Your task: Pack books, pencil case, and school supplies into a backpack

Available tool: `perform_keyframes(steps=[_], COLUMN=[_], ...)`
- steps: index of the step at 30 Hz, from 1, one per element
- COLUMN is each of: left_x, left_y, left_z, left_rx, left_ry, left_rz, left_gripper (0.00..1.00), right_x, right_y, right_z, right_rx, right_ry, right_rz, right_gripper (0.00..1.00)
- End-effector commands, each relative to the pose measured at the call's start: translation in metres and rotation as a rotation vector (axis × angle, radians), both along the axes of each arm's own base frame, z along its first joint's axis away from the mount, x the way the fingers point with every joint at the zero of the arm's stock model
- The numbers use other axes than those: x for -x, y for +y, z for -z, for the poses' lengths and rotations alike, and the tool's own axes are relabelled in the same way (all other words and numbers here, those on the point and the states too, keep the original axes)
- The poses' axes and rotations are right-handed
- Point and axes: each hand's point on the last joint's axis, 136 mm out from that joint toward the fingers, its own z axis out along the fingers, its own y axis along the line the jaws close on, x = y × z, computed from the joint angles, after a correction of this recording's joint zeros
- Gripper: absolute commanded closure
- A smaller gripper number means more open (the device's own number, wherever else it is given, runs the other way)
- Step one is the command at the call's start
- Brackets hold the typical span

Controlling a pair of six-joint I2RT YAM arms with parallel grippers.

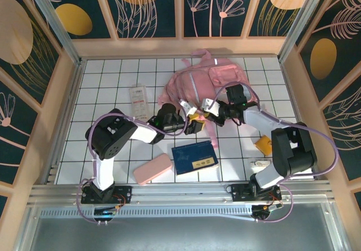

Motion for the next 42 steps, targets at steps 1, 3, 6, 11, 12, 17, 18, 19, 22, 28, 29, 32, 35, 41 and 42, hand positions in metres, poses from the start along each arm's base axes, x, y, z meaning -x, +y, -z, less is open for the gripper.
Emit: perform_keyframes(steps=[1,3,6,11,12,17,18,19,22,28,29,32,35,41,42], left_x=[-0.022,-0.033,-0.046,-0.054,-0.053,-0.044,-0.04,-0.035,-0.02,0.005,0.006,0.0,-0.02,-0.049,-0.054], left_y=[0.001,0.007,0.012,0.021,0.022,0.033,0.033,0.034,0.035,0.045,0.05,0.07,0.102,0.149,0.155], left_z=[0.0,0.001,0.0,0.0,-0.001,-0.009,-0.013,-0.016,-0.026,-0.027,-0.029,-0.029,-0.028,-0.045,-0.047], left_rx=[-0.015,-0.029,-0.042,-0.067,-0.064,-0.064,-0.054,-0.045,-0.036,-0.086,-0.085,-0.096,-0.118,-0.146,-0.153], left_ry=[-0.091,-0.108,-0.135,-0.199,-0.208,-0.256,-0.272,-0.287,-0.317,-0.356,-0.359,-0.323,-0.255,-0.235,-0.221], left_rz=[-0.113,-0.185,-0.267,-0.328,-0.327,-0.332,-0.315,-0.295,-0.235,-0.143,-0.148,-0.19,-0.278,-0.389,-0.395], left_gripper=[0.41,0.42,0.48,0.82,0.86,1.0,1.0,1.0,1.0,1.0,1.0,1.0,1.0,1.0,1.0], right_x=[0.009,0.012,0.016,0.021,0.022,0.021,0.02,0.019,0.015,0.011,0.011,0.012,0.015,0.027,0.03], right_y=[0.019,0.021,0.021,0.016,0.016,0.011,0.01,0.008,0.001,-0.017,-0.02,-0.033,-0.044,-0.057,-0.059], right_z=[-0.04,-0.044,-0.047,-0.042,-0.04,-0.038,-0.037,-0.036,-0.029,-0.012,-0.008,-0.004,-0.007,0.001,0.003], right_rx=[-0.161,-0.19,-0.209,-0.197,-0.191,-0.166,-0.16,-0.146,-0.1,0.007,0.027,0.07,0.09,0.178,0.193], right_ry=[-0.054,-0.053,-0.061,-0.066,-0.068,-0.088,-0.091,-0.097,-0.115,-0.166,-0.173,-0.193,-0.213,-0.264,-0.271], right_rz=[-0.057,-0.055,-0.052,-0.048,-0.047,-0.034,-0.032,-0.03,-0.013,0.016,0.02,0.036,0.041,0.014,0.008], right_gripper=[1.0,1.0,1.0,1.0,1.0,1.0,1.0,1.0,1.0,1.0,1.0,1.0,1.0,1.0,1.0])
